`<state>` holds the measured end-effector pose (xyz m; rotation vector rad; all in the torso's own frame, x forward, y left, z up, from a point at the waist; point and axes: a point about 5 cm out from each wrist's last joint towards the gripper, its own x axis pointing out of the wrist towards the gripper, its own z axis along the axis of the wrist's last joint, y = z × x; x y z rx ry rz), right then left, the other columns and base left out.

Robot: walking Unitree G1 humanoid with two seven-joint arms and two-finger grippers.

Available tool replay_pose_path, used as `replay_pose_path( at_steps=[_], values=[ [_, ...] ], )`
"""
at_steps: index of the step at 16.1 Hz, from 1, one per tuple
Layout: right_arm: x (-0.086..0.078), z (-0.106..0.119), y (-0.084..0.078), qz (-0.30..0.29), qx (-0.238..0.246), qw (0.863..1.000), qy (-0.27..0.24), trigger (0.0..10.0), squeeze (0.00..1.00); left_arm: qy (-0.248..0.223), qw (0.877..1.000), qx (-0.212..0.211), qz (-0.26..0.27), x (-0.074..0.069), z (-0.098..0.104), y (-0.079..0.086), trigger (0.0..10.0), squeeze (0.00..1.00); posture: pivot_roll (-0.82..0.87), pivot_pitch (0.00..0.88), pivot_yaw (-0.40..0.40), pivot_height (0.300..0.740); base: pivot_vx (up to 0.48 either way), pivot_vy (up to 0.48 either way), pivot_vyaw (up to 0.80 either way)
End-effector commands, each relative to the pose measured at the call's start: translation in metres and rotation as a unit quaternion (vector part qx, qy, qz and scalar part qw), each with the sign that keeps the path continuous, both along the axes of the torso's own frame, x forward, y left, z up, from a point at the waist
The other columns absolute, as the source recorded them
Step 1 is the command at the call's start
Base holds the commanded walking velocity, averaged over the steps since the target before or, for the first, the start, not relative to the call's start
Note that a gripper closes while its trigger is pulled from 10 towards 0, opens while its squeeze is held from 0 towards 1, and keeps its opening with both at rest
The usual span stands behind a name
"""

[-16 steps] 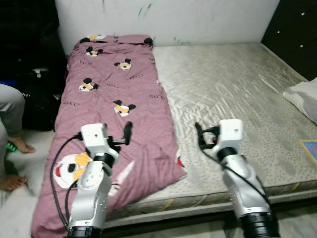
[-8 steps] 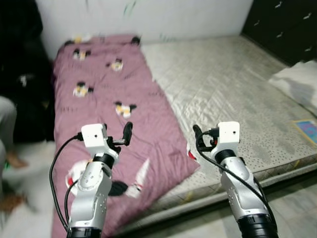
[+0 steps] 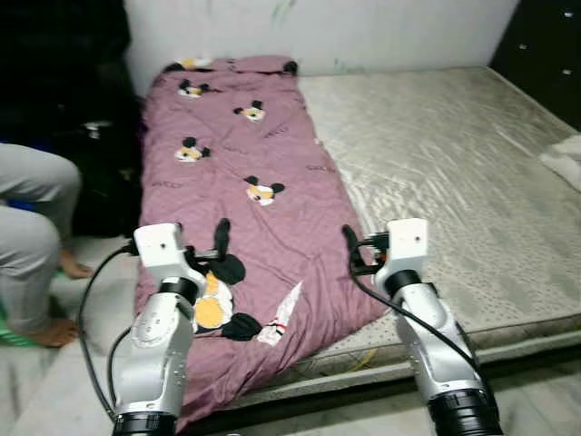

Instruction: Clean up the room

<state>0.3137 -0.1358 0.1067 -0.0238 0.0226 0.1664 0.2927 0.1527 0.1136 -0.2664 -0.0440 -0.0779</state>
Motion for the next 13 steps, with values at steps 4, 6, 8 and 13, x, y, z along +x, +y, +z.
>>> replay_pose_path(
  at_steps=[4, 6, 8, 13],
  values=[
    [0.0006, 0.0009, -0.0049, -0.005, -0.004, 1.0, 0.0, 10.0, 0.0, 0.0, 1.0, 0.002, -0.005, -0.001, -0.0012, -0.0028, 10.0, 0.0, -0.02, 0.052, -0.001, 0.74, 0.0, 0.0, 0.0],
    [0.0002, 0.0013, -0.0039, -0.002, -0.013, 1.0, -0.003, 10.0, 0.0, 0.001, 1.0, 0.003, -0.005, -0.0013, -0.0013, -0.0033, 10.0, 0.0, -0.02, 0.057, -0.003, 0.74, 0.0, 0.0, 0.8],
    [0.0001, 0.0003, -0.0034, -0.004, 0.0, 1.0, 0.001, 10.0, 0.0, 0.007, 1.0, 0.004, -0.005, -0.0027, -0.0048, -0.0035, 10.0, 0.0, -0.02, 0.059, -0.005, 0.74, 0.0, 0.0, 0.72],
    [0.0009, -0.0008, -0.0029, -0.006, 0.023, 1.0, 0.01, 10.0, 0.0, 0.011, 1.0, 0.009, -0.008, -0.0049, -0.0078, -0.0026, 10.0, 0.0, -0.01, 0.059, -0.008, 0.74, 0.0, 0.0, 0.13]
  ],
)
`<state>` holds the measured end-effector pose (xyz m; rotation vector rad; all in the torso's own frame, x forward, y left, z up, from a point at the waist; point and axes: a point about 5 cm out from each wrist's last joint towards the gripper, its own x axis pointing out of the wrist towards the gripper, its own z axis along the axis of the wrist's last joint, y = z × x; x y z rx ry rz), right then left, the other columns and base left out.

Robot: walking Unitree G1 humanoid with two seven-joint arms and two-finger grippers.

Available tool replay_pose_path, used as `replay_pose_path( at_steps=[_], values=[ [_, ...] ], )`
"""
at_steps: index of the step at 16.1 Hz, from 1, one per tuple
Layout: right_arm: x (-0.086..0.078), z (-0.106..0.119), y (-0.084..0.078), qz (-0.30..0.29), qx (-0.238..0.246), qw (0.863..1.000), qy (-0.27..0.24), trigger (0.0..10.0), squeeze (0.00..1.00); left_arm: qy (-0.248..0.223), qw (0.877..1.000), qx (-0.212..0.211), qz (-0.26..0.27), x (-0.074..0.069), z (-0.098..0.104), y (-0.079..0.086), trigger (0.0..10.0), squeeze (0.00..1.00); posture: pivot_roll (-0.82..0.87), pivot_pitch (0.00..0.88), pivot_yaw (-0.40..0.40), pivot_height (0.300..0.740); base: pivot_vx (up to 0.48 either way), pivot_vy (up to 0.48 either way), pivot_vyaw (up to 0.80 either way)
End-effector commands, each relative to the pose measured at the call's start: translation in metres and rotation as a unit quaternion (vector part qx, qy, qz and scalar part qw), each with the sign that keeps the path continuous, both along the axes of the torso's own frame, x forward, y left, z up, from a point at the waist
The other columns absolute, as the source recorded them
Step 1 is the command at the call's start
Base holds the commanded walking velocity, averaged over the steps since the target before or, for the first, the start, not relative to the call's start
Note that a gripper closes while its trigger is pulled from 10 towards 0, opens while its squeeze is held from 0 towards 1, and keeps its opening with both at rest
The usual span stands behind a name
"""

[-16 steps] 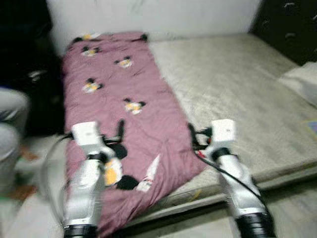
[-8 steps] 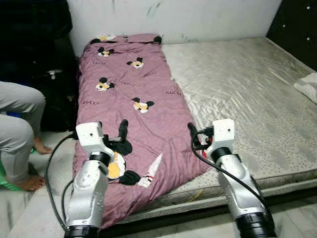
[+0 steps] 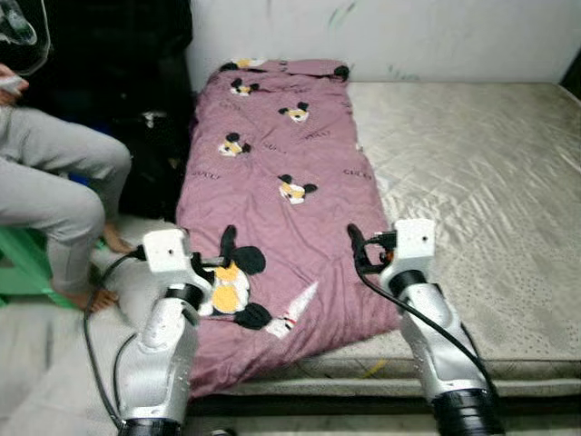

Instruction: Clean up the room

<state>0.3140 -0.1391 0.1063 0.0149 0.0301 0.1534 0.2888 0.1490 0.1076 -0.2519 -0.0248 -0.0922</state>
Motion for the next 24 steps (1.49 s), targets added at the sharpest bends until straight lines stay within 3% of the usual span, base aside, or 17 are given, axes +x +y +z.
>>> replay_pose_path(
  at_steps=[1, 7, 13, 15, 17, 19, 24],
  values=[
    [0.0, -0.001, 0.001, 0.001, 0.006, 1.0, 0.005, 10.0, 0.0, 0.003, 1.0, 0.001, -0.001, -0.001, -0.002, 0.001, 10.0, 0.0, -0.01, 0.059, -0.008, 0.74, 0.0, 0.0, 0.0],
    [0.001, 0.0, 0.0, 0.0, 0.006, 1.0, 0.004, 10.0, 0.0, 0.001, 1.0, 0.002, -0.002, -0.001, -0.001, 0.001, 10.0, 0.0, -0.01, 0.059, -0.008, 0.74, 0.0, 0.0, -0.25],
    [-0.003, -0.002, 0.005, 0.014, 0.011, 1.0, 0.011, 10.0, 0.0, 0.01, 1.0, 0.003, -0.002, -0.005, -0.004, 0.0, 10.0, 0.0, -0.01, 0.113, -0.003, 0.74, 0.0, 0.0, 0.0],
    [-0.008, -0.008, 0.005, 0.023, 0.015, 0.999, 0.026, 10.0, 0.0, 0.018, 1.0, 0.007, 0.009, -0.009, -0.008, 0.006, 10.0, 0.0, -0.01, 0.123, -0.004, 0.74, 0.0, 0.0, 0.0],
    [-0.016, -0.013, 0.003, 0.038, -0.015, 0.999, 0.031, 10.0, 0.0, 0.023, 0.999, 0.035, 0.02, -0.019, -0.011, 0.019, 10.0, 0.0, -0.01, 0.142, -0.003, 0.74, 0.0, 0.0, 0.0],
    [-0.025, -0.02, -0.01, 0.027, -0.034, 0.998, 0.043, 10.0, 0.0, 0.037, 0.997, 0.062, 0.036, -0.031, -0.018, 0.039, 10.0, 0.0, -0.01, 0.157, -0.004, 0.74, 0.0, 0.0, 0.0],
    [-0.039, -0.026, -0.024, 0.019, -0.041, 0.997, 0.061, 10.0, 0.0, 0.048, 0.992, 0.097, 0.058, -0.054, -0.025, 0.056, 10.0, 0.0, -0.01, 0.192, -0.011, 0.74, 0.0, 0.0, 0.0]
  ],
)
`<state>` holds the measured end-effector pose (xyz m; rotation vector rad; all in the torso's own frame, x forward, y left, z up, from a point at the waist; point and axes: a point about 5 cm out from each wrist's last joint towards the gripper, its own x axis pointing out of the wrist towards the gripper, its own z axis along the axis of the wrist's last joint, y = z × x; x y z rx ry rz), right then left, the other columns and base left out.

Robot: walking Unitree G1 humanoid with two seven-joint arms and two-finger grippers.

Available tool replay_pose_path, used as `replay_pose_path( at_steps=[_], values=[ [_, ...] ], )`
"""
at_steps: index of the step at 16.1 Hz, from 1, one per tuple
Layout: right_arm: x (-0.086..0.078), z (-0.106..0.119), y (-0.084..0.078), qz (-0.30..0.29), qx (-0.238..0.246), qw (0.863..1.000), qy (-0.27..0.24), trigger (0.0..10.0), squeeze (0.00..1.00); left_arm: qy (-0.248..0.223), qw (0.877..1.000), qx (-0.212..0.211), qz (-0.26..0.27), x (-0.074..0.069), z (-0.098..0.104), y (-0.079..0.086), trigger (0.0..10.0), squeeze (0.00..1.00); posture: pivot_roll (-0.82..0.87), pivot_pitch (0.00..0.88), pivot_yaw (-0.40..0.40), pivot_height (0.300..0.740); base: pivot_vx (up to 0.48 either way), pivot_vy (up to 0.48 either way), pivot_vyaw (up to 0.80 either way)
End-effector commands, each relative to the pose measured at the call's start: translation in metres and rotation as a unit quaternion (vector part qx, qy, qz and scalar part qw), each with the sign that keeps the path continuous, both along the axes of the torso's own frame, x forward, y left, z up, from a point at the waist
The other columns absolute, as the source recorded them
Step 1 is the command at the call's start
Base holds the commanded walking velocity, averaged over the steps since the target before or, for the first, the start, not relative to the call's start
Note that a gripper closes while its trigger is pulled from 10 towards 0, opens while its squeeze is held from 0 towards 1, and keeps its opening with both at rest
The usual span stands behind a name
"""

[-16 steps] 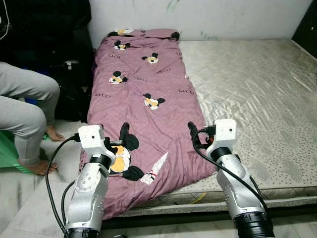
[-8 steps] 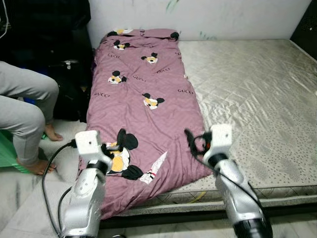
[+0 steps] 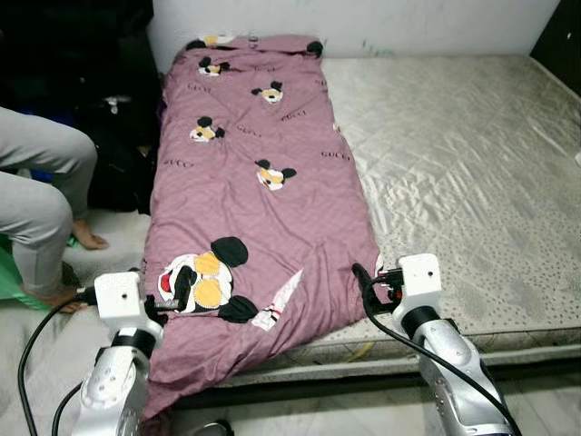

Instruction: Clean up the room

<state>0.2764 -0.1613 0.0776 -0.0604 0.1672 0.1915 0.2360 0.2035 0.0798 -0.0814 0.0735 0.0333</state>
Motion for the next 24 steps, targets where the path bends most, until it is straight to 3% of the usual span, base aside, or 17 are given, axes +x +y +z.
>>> replay_pose_path(
  at_steps=[1, 7, 24],
  values=[
    [-0.003, 0.004, -0.001, 0.0, 0.001, 1.0, -0.004, 10.0, 0.0, 0.002, 1.0, 0.013, 0.005, -0.004, -0.002, 0.002, 10.0, 0.0, -0.01, 0.203, -0.011, 0.74, 0.0, 0.0, 0.0],
    [-0.004, 0.006, 0.003, 0.01, 0.01, 1.0, -0.008, 10.0, 0.0, 0.005, 1.0, 0.005, 0.002, -0.006, -0.001, 0.0, 10.0, 0.0, -0.01, 0.205, -0.011, 0.74, 0.0, 0.0, 0.0],
    [0.006, 0.011, 0.013, 0.029, 0.02, 0.999, -0.019, 10.0, 0.0, -0.005, 0.999, 0.014, 0.031, 0.007, 0.002, 0.003, 10.0, 0.0, -0.01, 0.177, -0.019, 0.594, 0.0, 0.0, 0.0]
  ],
)
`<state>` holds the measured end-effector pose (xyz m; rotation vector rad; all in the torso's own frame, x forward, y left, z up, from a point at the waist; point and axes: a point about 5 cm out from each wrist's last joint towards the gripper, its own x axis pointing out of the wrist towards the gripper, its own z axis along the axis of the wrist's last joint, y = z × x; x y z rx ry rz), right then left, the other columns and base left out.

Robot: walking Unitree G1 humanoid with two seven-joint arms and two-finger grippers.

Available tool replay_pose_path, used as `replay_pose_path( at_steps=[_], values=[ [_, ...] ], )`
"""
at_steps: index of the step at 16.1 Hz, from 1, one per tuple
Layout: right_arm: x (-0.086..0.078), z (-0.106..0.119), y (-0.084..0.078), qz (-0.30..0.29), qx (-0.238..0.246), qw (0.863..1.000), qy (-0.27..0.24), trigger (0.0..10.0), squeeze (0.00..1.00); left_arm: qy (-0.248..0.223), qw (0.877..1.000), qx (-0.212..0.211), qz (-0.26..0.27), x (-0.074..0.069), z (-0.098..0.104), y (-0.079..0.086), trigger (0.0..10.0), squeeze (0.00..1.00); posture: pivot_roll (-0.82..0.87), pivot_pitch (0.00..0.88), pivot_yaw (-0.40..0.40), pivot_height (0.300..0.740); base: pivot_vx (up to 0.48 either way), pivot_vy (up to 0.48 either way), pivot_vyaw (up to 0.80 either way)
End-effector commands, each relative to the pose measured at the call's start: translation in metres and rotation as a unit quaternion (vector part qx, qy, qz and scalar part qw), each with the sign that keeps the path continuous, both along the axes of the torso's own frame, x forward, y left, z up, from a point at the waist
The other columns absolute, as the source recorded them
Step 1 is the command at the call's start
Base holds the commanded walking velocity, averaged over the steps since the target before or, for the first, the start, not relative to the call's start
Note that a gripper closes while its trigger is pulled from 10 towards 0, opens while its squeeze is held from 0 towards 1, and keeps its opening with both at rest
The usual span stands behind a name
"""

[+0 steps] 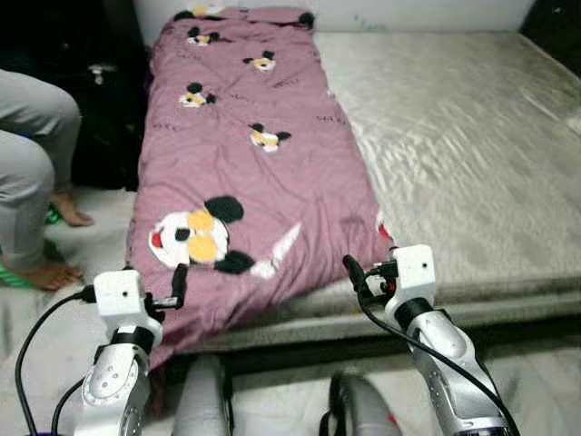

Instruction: Clean up the room

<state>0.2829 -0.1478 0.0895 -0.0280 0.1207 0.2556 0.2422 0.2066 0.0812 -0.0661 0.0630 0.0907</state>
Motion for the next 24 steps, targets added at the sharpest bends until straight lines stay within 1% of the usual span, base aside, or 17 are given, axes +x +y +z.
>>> replay_pose_path(
  at_steps=[1, 4, 6, 10, 12, 13, 17, 20, 24],
  values=[
    [0.0013, -0.0004, -0.0006, -0.002, -0.001, 1.0, 0.0, 10.0, 0.0, -0.004, 1.0, 0.002, -0.004, 0.001, 0.0007, -0.0002, 10.0, 0.0, -0.01, 0.177, -0.02, 0.594, 0.0, 0.0, 0.0],
    [0.0051, 0.0022, 0.0003, 0.001, -0.007, 1.0, -0.008, 10.0, 0.0, -0.005, 1.0, 0.0, -0.005, 0.0017, 0.0002, -0.0009, 10.0, 0.0, -0.01, 0.176, -0.023, 0.594, 0.0, 0.0, 0.0],
    [0.0058, 0.004, 0.0041, 0.013, -0.017, 1.0, -0.015, 10.0, 0.0, -0.004, 1.0, -0.003, -0.004, 0.002, -0.0001, -0.0016, 10.0, 0.0, -0.01, 0.176, -0.024, 0.594, 0.0, 0.0, 0.74],
    [0.0073, 0.0036, 0.005, 0.013, -0.011, 1.0, -0.014, 10.0, 0.0, -0.007, 1.0, -0.004, -0.006, 0.0037, -0.0003, -0.0026, 10.0, 0.0, -0.01, 0.178, -0.025, 0.594, 0.0, 0.0, 0.8],
    [0.0077, 0.0037, 0.0044, 0.008, -0.003, 1.0, -0.015, 10.0, 0.0, -0.009, 1.0, -0.005, -0.009, 0.0046, 0.0002, -0.0034, 10.0, 0.0, -0.02, 0.182, -0.023, 0.594, 0.0, 0.0, 0.0],
    [0.008, 0.0037, 0.0042, 0.008, -0.006, 1.0, -0.014, 10.0, 0.0, -0.014, 1.0, -0.012, -0.021, 0.0055, 0.0013, -0.006, 10.0, 0.0, -0.02, 0.182, -0.023, 0.594, 0.0, 0.0, 0.0],
    [0.0082, 0.0034, 0.0027, -0.003, 0.006, 1.0, -0.011, 10.0, 0.0, -0.014, 1.0, -0.013, -0.022, 0.0048, 0.0012, -0.0066, 10.0, 0.0, -0.01, 0.179, -0.022, 0.594, 0.0, 0.0, 0.0],
    [0.0091, 0.0032, 0.0025, -0.003, 0.005, 1.0, -0.011, 10.0, 0.0, -0.016, 0.999, -0.014, -0.029, 0.0054, 0.0014, -0.0079, 10.0, 0.0, -0.01, 0.179, -0.022, 0.594, 0.27, 0.0, -0.73],
    [0.0101, 0.0034, 0.003, -0.001, 0.003, 1.0, -0.014, 10.0, 0.0, -0.018, 0.999, -0.015, -0.033, 0.006, 0.0014, -0.0095, 10.0, 0.0, -0.01, 0.168, -0.02, 0.594, 0.373, 0.0, 0.0]
  ],
)
